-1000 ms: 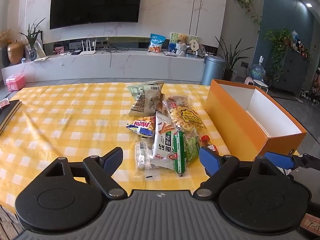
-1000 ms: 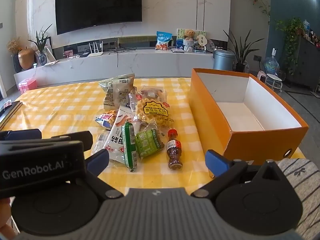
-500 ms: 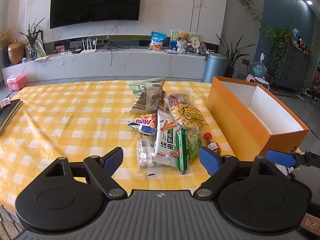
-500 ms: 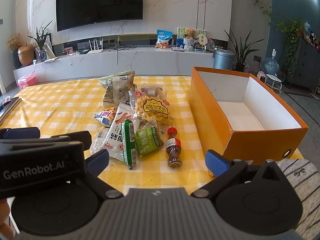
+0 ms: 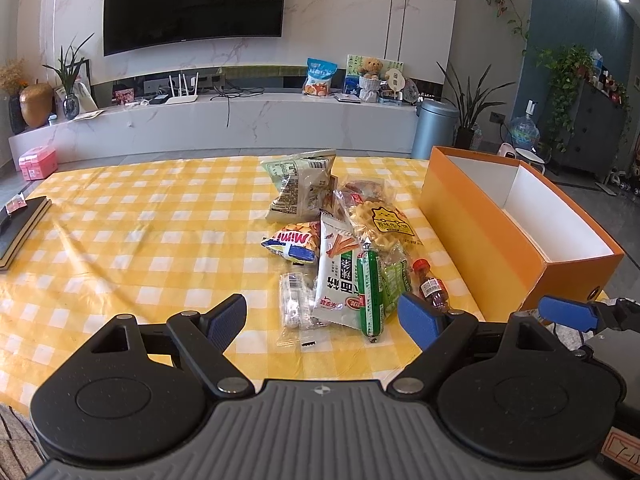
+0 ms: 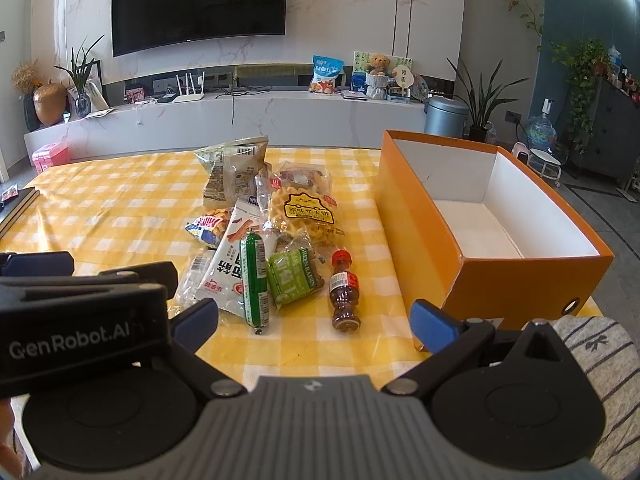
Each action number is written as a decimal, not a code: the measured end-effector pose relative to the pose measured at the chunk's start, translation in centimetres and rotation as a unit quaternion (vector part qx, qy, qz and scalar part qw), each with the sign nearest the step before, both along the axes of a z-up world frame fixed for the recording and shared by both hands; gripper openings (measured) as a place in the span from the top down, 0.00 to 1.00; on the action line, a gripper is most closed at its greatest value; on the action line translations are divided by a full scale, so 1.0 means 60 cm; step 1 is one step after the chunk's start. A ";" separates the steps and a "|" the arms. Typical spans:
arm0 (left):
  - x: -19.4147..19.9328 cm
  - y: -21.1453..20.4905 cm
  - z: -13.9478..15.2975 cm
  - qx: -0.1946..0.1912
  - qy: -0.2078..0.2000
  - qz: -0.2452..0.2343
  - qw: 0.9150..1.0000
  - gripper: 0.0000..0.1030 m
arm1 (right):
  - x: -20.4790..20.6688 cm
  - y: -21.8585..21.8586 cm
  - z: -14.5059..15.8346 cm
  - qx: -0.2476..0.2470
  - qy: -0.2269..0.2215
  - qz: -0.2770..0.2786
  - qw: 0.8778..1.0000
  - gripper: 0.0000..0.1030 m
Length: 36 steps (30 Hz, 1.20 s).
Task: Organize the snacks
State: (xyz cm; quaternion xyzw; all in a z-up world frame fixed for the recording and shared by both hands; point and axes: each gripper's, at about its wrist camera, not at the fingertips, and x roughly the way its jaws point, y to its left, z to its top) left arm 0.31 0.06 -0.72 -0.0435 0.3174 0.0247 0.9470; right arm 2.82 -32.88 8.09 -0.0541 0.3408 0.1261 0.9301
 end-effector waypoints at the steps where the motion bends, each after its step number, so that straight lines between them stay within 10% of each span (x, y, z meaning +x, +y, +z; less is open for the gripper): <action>1: 0.000 0.000 0.000 0.000 0.000 0.000 1.000 0.03 | 0.000 0.000 0.000 0.000 0.000 0.000 1.000 0.03; 36: 0.002 0.003 -0.007 -0.004 0.014 0.004 1.000 0.04 | 0.000 0.001 -0.005 -0.004 0.009 -0.006 1.000 0.03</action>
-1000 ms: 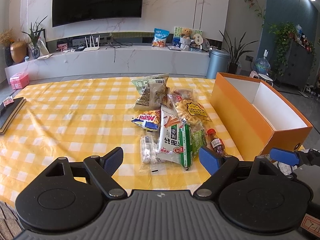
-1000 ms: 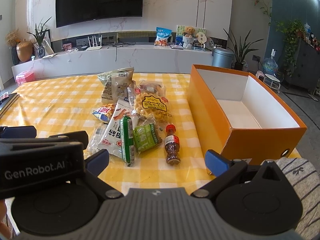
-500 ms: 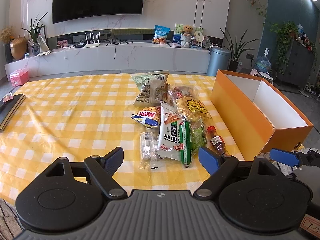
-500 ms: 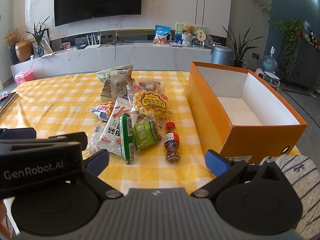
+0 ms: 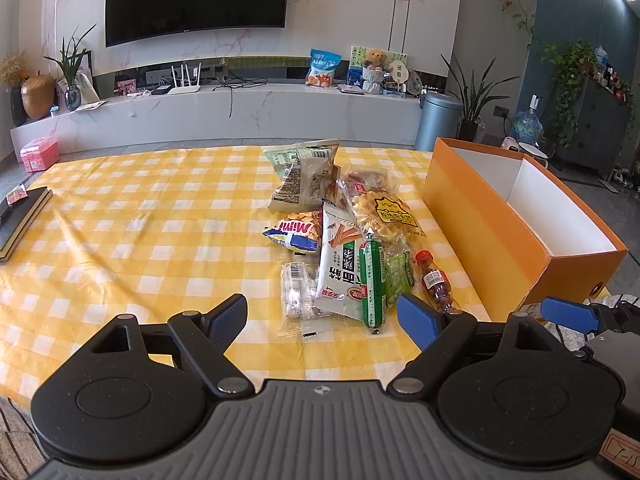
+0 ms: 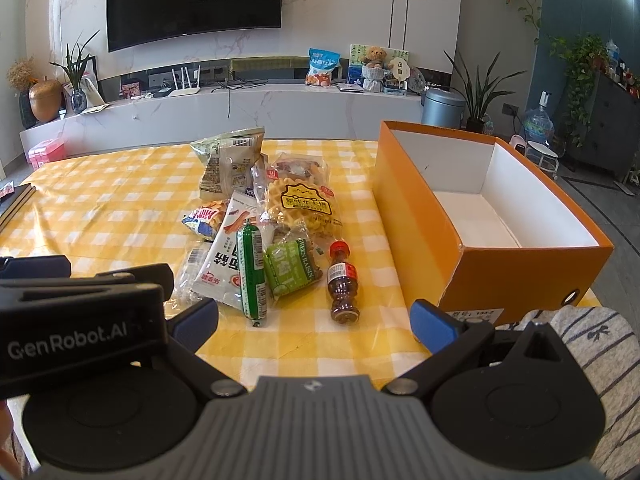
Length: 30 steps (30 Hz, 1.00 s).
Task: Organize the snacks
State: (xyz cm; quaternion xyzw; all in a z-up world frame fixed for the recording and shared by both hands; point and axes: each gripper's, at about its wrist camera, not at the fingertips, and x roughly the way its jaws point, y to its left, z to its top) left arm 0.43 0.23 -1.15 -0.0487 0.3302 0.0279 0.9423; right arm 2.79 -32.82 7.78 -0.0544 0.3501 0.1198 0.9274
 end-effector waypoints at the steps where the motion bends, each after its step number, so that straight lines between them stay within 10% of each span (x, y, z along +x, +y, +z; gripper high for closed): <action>1: 0.000 0.000 0.000 0.000 0.000 0.000 1.000 0.04 | 0.000 0.000 0.000 0.000 0.000 0.000 1.000 0.03; 23: 0.025 0.094 -0.019 -0.016 -0.028 0.096 0.995 0.08 | 0.036 0.053 -0.027 0.007 -0.007 0.087 0.996 0.03; 30: 0.042 0.118 -0.046 -0.016 0.001 0.115 0.993 0.08 | 0.112 0.042 -0.061 0.060 0.077 0.059 0.993 0.03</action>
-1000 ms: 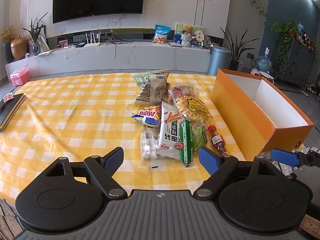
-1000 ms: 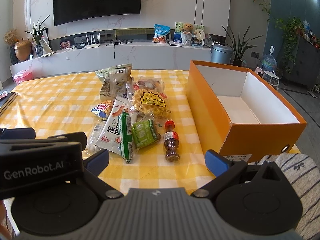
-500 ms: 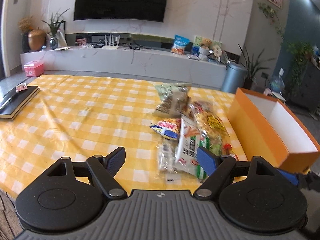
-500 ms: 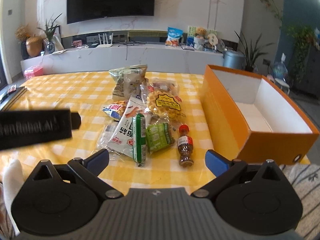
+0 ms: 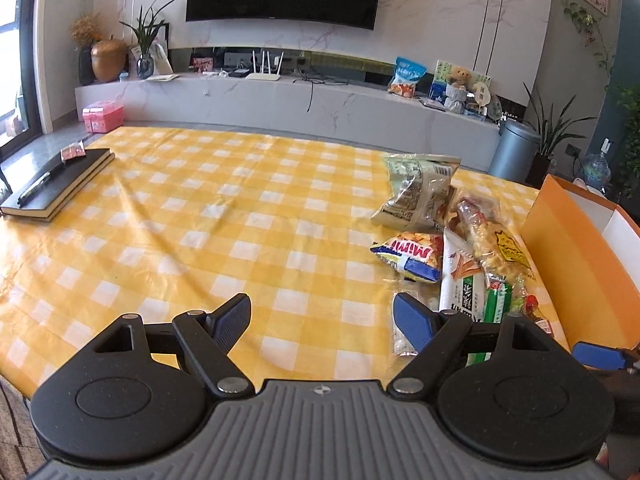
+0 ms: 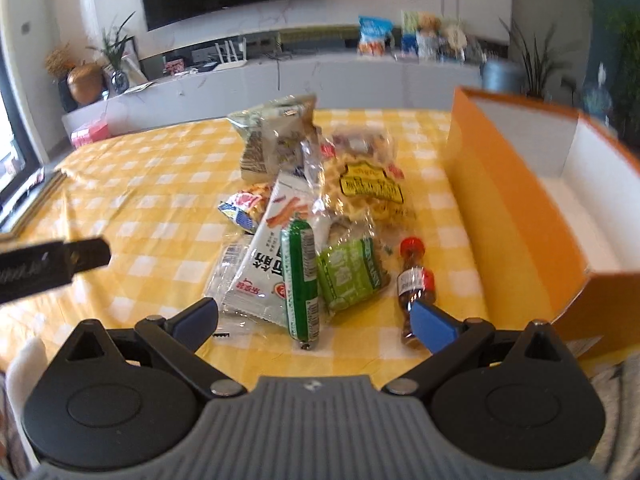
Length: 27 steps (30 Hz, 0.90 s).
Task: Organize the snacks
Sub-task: 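Reach the right gripper to the green sausage stick and close on it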
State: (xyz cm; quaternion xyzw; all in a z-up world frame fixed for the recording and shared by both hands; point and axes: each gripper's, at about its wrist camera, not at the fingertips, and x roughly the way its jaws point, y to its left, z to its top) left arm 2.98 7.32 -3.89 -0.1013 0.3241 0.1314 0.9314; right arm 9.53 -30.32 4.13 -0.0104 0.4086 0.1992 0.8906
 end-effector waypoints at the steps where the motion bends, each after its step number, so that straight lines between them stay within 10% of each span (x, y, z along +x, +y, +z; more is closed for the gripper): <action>1: 0.001 0.000 -0.003 -0.001 0.002 -0.002 1.000 0.08 | 0.008 -0.004 -0.006 0.012 0.014 -0.011 1.000 0.03; 10: 0.010 0.012 -0.026 -0.032 0.014 -0.012 0.999 0.08 | 0.043 -0.011 -0.034 0.005 0.026 -0.053 0.998 0.03; 15: 0.007 0.014 -0.024 -0.035 0.013 -0.014 0.999 0.08 | 0.033 0.019 -0.020 -0.012 -0.040 -0.009 0.999 0.06; 21: 0.007 0.039 -0.025 -0.049 0.020 0.009 0.999 0.09 | 0.051 0.058 -0.026 -0.030 -0.048 0.018 0.998 0.46; 27: 0.009 0.033 -0.032 -0.049 0.035 0.006 0.998 0.10 | 0.049 0.078 -0.048 -0.048 -0.065 0.024 0.996 0.56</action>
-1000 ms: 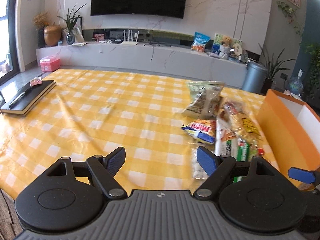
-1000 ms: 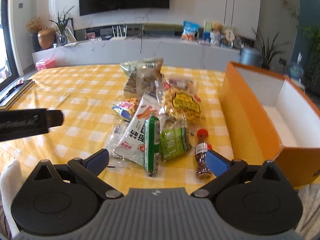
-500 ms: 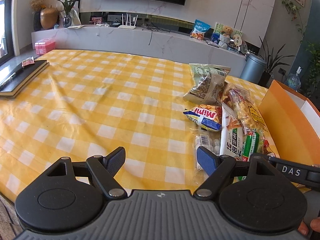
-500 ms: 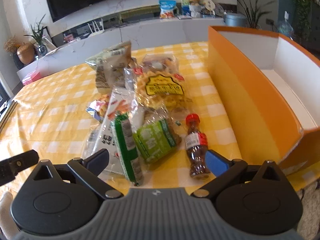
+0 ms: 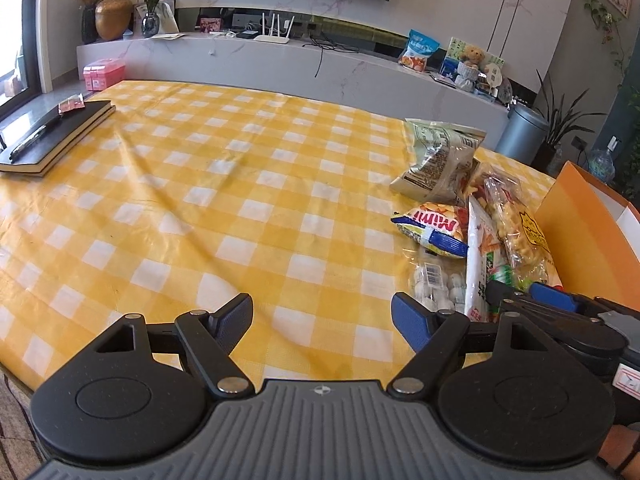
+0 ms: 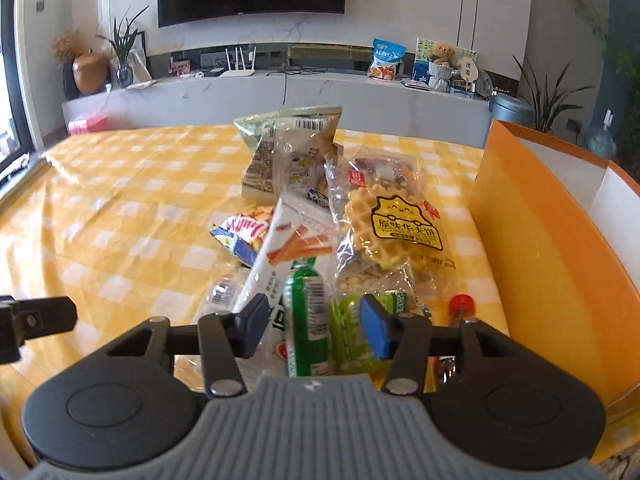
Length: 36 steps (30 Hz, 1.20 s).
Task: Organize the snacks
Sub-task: 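Reach the right gripper to the green sausage stick and close on it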
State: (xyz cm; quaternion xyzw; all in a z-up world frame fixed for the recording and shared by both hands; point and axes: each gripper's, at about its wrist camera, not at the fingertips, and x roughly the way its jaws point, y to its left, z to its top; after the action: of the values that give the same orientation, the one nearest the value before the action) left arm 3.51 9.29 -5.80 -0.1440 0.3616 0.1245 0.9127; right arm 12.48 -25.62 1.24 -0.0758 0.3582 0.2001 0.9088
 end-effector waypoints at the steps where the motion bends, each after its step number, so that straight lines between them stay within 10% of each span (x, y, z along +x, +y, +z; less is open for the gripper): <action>1: -0.001 -0.002 0.000 0.001 -0.001 -0.002 1.000 0.10 | 0.002 -0.003 -0.002 0.006 0.007 -0.006 1.000 0.63; 5: -0.001 -0.011 0.001 0.011 -0.002 -0.008 1.000 0.10 | 0.005 -0.031 0.005 0.056 0.026 -0.022 0.998 0.85; 11: -0.002 -0.014 0.005 0.017 -0.003 -0.003 1.000 0.10 | -0.021 -0.078 0.031 0.101 0.083 -0.017 0.991 0.86; 21: -0.003 -0.031 0.007 0.028 -0.003 -0.021 0.999 0.11 | -0.023 -0.097 0.007 0.042 0.180 0.020 0.983 0.86; 25: -0.005 -0.033 0.008 0.029 -0.004 -0.027 0.999 0.11 | -0.020 -0.091 0.001 0.059 0.188 0.019 0.980 0.79; 29: -0.002 -0.029 0.003 0.029 0.008 -0.015 0.999 0.11 | -0.018 -0.070 0.006 0.049 0.158 -0.004 0.986 0.33; 36: -0.003 -0.035 -0.001 0.042 0.016 -0.016 0.999 0.11 | -0.013 -0.022 -0.023 0.004 0.139 0.011 0.990 0.58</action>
State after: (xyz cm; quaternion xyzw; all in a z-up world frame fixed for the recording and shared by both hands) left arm 3.33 7.19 -5.87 -0.0982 0.3726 0.1269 0.9140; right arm 11.70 -26.95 -0.12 -0.0473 0.4789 0.2202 0.8485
